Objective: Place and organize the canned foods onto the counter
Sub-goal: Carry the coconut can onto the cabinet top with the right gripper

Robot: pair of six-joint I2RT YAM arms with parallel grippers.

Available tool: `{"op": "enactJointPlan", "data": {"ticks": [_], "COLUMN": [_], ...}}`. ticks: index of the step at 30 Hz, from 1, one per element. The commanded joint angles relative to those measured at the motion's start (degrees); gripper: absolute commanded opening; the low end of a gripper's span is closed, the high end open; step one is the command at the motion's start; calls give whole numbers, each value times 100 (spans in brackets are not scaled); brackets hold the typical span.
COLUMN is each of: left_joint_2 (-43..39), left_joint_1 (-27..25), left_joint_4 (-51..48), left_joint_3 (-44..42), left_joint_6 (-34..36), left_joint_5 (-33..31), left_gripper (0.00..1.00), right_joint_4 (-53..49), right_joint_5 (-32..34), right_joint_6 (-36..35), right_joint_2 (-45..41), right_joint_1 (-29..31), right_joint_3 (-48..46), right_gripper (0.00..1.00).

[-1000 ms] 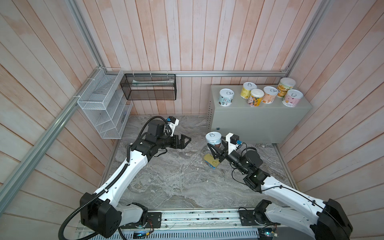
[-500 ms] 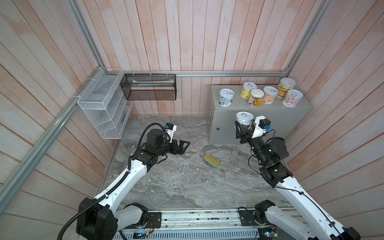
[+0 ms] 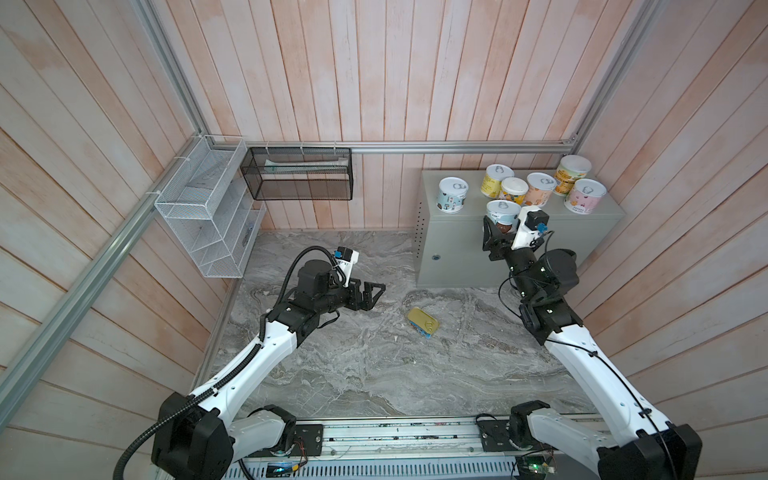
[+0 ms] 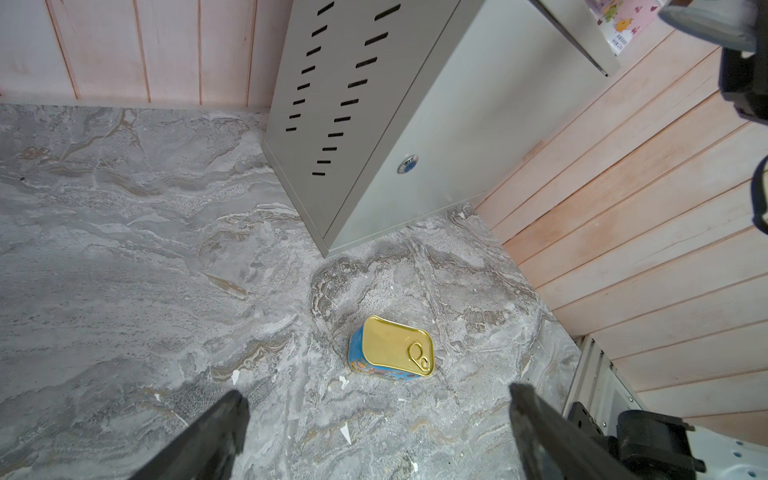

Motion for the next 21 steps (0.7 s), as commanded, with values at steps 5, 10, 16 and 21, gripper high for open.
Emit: {"op": "enactJointPlan", "data": {"ticks": [5,10,16,21], "left_joint_2": [39,39,48,88], "left_joint_1": [-74,-101,-120,-154], "left_joint_4": [131,89,44,17], "left_joint_3": [-69,-79,-42,-9], "left_joint_6": [-10,-24,-19,-25], "left_joint_5": [-98,-136,-169,-175], "left_gripper": [100,100,100,100], "right_joint_4": [1121,1391,1590,1668], "right_joint_5": [-356,-455,-479,-457], "right_joint_6": [-61,-40,-30,7], "right_joint_2": [437,772,1117,1369], "right_joint_1": [-250,-344,-501,-662], "right_joint_3": [494,546,653,729], "right_gripper": [65,66,66,66]}}
